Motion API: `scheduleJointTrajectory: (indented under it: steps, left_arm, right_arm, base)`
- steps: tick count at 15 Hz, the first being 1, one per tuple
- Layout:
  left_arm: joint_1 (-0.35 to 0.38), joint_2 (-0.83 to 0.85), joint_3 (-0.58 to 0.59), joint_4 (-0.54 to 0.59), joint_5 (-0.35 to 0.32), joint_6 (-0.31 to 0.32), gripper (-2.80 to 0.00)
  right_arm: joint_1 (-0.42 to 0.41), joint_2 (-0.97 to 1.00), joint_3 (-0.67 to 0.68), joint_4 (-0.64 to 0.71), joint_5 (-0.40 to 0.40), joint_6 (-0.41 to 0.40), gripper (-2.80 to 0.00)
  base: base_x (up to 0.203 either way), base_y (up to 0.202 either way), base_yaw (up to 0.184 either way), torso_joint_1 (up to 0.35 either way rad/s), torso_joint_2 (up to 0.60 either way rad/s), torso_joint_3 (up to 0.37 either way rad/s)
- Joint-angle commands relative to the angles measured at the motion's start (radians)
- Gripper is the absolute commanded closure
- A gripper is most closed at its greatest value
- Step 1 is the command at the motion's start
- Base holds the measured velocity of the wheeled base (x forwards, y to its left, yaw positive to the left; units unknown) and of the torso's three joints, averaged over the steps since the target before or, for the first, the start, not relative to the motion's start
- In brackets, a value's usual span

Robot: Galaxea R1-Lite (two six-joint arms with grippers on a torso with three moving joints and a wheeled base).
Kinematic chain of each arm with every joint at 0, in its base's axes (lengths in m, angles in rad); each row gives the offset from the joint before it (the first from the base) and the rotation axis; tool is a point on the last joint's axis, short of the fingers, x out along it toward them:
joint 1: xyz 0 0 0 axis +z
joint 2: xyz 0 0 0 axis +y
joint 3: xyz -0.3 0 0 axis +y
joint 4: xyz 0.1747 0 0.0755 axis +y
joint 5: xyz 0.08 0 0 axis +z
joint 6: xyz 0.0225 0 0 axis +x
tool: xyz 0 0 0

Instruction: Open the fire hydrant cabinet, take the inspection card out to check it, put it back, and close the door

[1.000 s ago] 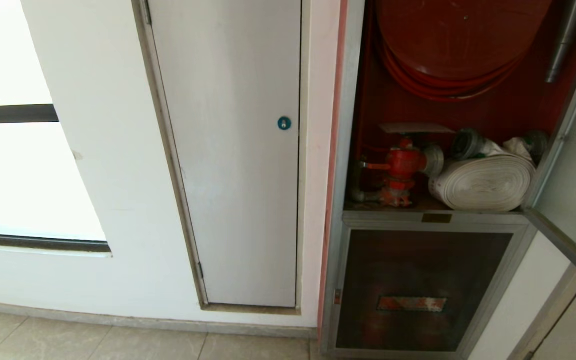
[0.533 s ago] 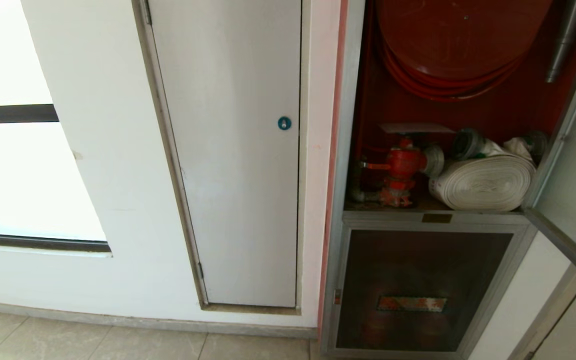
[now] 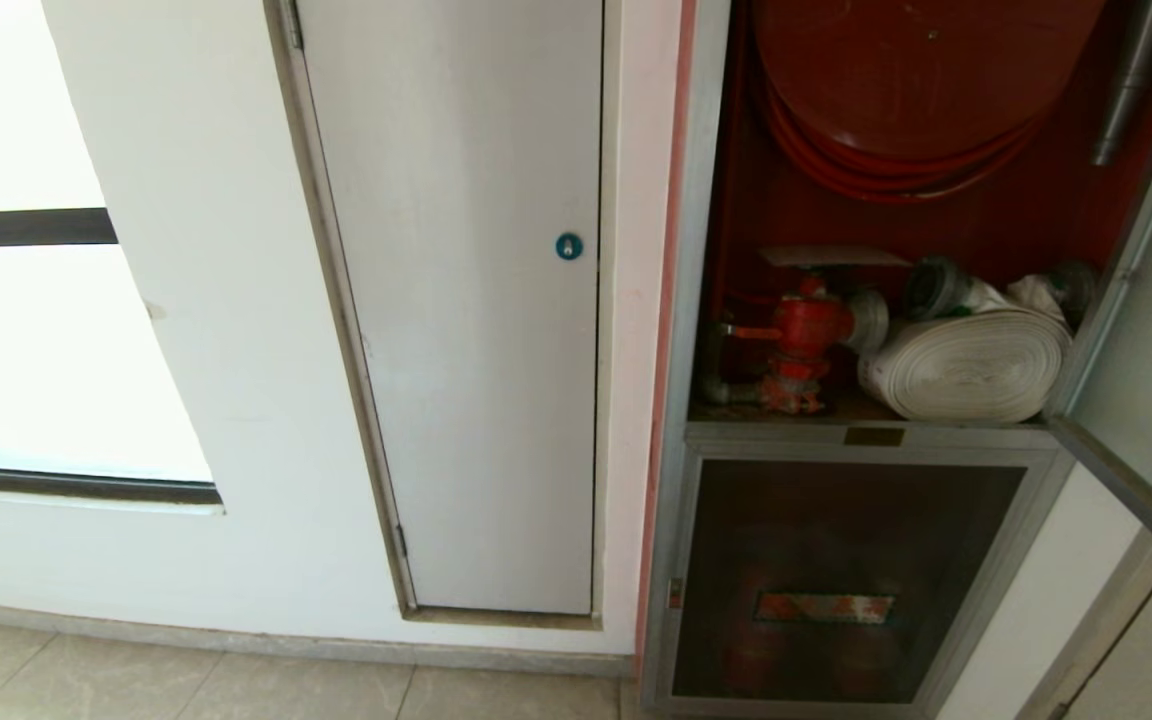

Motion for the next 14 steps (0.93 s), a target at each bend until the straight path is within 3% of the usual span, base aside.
scheduleJointTrajectory:
  steps: [1, 5, 8, 12, 14]
  left_arm:
    - [0.000, 0.000, 0.000, 0.000, 0.000, -0.001, 0.00]
    - [0.000, 0.000, 0.000, 0.000, 0.000, -0.001, 0.00]
    - [0.000, 0.000, 0.000, 0.000, 0.000, -0.001, 0.00]
    - [0.000, 0.000, 0.000, 0.000, 0.000, -0.001, 0.00]
    - [0.000, 0.000, 0.000, 0.000, 0.000, -0.001, 0.00]
  right_arm:
    - [-0.138, 0.026, 0.077, -0.166, 0.015, 0.078, 0.00]
    - [-0.270, 0.054, 0.232, -0.396, 0.022, 0.251, 0.00]
    - [-0.347, 0.096, 0.310, -0.555, 0.047, 0.304, 0.00]
    - [-0.471, 0.128, 0.474, -0.813, 0.161, 0.348, 0.00]
    - [-0.520, 0.168, 0.505, -0.871, 0.196, 0.407, 0.00]
  base:
    - [0.000, 0.000, 0.000, 0.000, 0.00, 0.000]
    - [0.000, 0.000, 0.000, 0.000, 0.00, 0.000]
    - [0.000, 0.000, 0.000, 0.000, 0.00, 0.000]
    - [0.000, 0.000, 0.000, 0.000, 0.00, 0.000]
    - [0.000, 0.000, 0.000, 0.000, 0.00, 0.000]
